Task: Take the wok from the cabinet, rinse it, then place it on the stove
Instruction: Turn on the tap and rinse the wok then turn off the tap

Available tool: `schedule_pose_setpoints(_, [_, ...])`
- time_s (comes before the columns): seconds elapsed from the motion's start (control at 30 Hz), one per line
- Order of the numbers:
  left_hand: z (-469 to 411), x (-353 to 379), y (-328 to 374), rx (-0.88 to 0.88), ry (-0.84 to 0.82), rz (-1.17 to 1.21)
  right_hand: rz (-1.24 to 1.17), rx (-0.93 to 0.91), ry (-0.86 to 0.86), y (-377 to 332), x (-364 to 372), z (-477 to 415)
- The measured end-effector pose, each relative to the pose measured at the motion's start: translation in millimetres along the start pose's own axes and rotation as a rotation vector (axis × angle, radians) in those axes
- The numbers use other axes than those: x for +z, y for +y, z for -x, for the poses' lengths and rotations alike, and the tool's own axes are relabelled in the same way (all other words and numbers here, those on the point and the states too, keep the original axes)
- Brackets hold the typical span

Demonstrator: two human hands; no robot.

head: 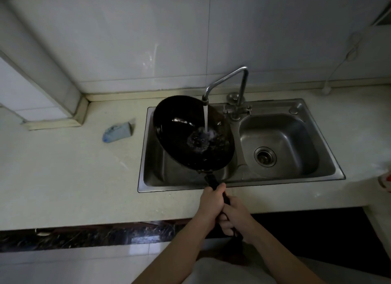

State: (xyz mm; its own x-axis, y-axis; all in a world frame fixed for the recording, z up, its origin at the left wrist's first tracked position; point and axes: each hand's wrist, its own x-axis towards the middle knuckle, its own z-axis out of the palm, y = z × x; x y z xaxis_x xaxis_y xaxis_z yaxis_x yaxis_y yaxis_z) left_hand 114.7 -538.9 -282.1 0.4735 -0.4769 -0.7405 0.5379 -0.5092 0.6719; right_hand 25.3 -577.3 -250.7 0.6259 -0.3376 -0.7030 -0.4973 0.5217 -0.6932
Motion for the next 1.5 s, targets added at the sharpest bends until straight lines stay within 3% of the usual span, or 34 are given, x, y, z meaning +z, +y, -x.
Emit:
schedule_pose_setpoints(0.17, [-2,-5,10,-0.174,-0.084,0.066,-0.011,0.064,0.016,-17,5,1])
schedule_pose_setpoints(0.3, [6,0,11,-0.284,-0.231,0.185,0.118,0.057,0.089,-28,3,10])
schedule_pose_setpoints(0.6, [13,14,17,-0.132,-0.309,0.298,0.623,-0.188,0.260,-17,-16,6])
schedule_pose_setpoints(0.67, [12,15,19,-0.073,-0.265,0.244,0.603,-0.205,0.233,-15,-18,6])
schedule_pose_setpoints(0.93, [5,5,11,0.093,-0.090,0.030,0.135,-0.049,0.005,-17,-9,9])
schedule_pose_setpoints(1.07, [-3,-2,5,0.056,-0.030,-0.027,-0.055,0.006,-0.075,-13,-5,3])
schedule_pose_setpoints(1.2, [-5,-9,13,-0.070,-0.044,0.023,-0.158,0.076,-0.039,-20,6,-3])
schedule_pose_setpoints(1.33, [-2,-11,21,-0.261,-0.170,0.133,-0.075,0.102,0.049,-33,11,-4])
schedule_pose_setpoints(1.5, [-1,-5,15,-0.298,-0.300,0.290,0.349,0.056,0.178,-33,2,-8])
